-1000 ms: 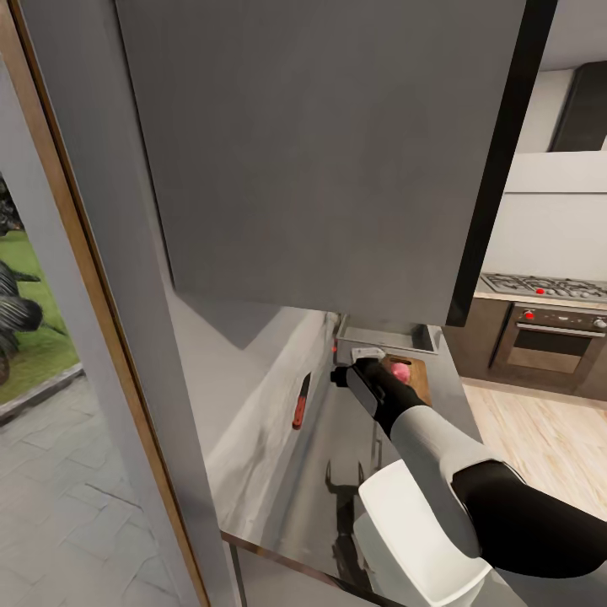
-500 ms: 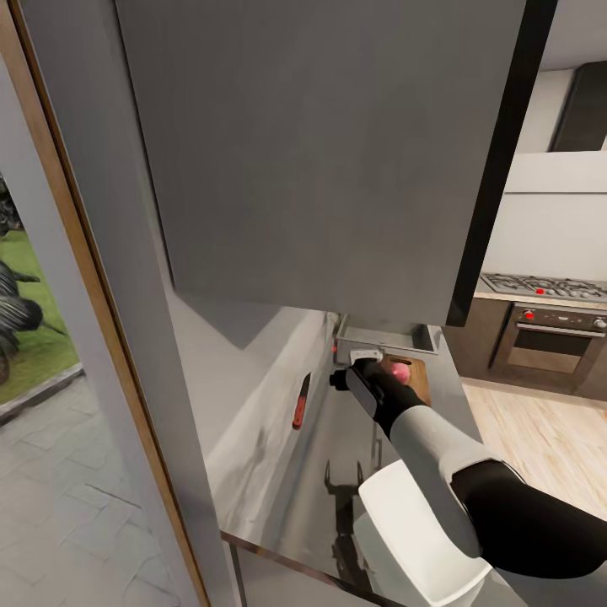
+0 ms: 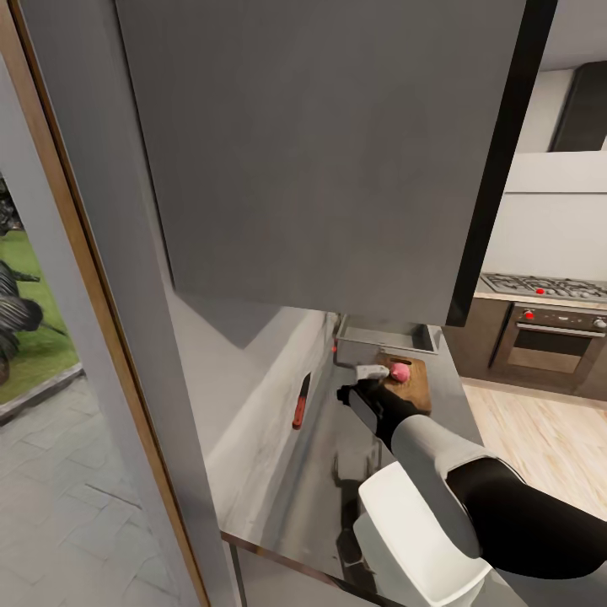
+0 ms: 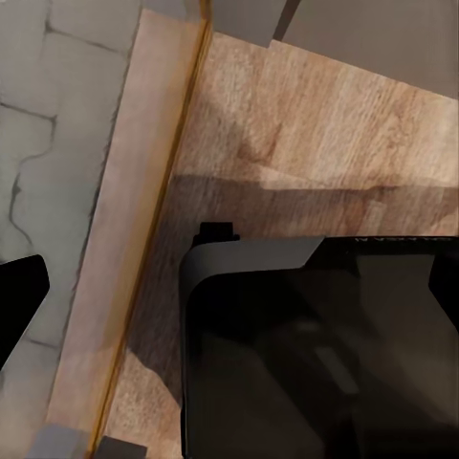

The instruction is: In the kitchen, take the Vidalia onion out of the sink, dice it on the chopping board with the paring knife, put the diced onion into the bowl on the countertop, then place both the paring knife and the chopping board into the sink.

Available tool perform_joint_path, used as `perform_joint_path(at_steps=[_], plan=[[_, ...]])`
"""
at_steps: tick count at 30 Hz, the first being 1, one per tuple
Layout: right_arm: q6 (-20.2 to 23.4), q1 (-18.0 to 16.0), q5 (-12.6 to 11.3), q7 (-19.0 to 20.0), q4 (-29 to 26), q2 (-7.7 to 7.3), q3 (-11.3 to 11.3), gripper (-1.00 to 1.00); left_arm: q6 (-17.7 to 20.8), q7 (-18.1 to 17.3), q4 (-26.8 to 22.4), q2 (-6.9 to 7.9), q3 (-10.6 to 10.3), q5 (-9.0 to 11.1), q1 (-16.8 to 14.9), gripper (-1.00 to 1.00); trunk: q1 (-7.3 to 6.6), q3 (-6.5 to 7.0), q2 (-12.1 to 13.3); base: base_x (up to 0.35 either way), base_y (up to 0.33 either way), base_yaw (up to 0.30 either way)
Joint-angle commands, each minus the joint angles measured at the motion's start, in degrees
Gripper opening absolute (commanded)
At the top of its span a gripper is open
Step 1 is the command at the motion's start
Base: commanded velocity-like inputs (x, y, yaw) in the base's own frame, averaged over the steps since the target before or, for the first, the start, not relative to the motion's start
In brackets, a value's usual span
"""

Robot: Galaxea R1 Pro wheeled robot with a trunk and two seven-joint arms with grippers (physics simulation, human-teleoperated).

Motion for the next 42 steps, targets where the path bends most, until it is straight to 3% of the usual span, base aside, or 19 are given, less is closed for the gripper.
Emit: perform_joint_path(at_steps=[1, 4, 11, 18, 33, 42], plan=[[-0.4, 0.0, 0.3, -1.4, 0.0, 0.0, 0.4, 1.0, -0.3, -0.2, 0.2, -0.03, -0.5, 0.5, -0.1, 1.0, 0.03, -0.08, -0.1, 0.0, 0.0, 0.0], [-2.3, 0.0, 1.7, -3.2, 0.1, 0.0, 0.4, 1.0, -0.3, -0.2, 0.2, -0.04, -0.5, 0.5, -0.1, 1.0, 0.03, -0.08, -0.1, 0.0, 0.0, 0.0], [-3.0, 0.0, 2.1, -3.6, 0.1, 0.0, 0.5, 1.0, -0.3, -0.1, 0.2, -0.01, -0.5, 0.5, -0.1, 1.0, 0.03, -0.08, -0.1, 0.0, 0.0, 0.0], [-3.2, 0.0, 2.0, 0.9, 0.1, 0.0, 0.4, 1.0, -0.3, -0.1, 0.2, 0.16, -0.5, 0.5, -0.1, 1.0, 0.03, -0.08, -0.1, 0.0, 0.0, 0.066], [-3.2, 0.0, 2.1, 1.3, 0.1, 0.0, 0.4, 1.0, -0.3, -0.1, 0.2, 0.05, -0.5, 0.5, -0.1, 1.0, 0.03, -0.08, -0.1, 0.0, 0.0, 0.267], [-3.2, 0.1, 2.1, 1.4, 0.1, 0.0, 0.3, 1.0, -0.3, -0.1, 0.2, -0.04, -0.5, 0.5, -0.1, 1.0, 0.03, -0.13, -0.1, 0.0, 0.0, 0.046]])
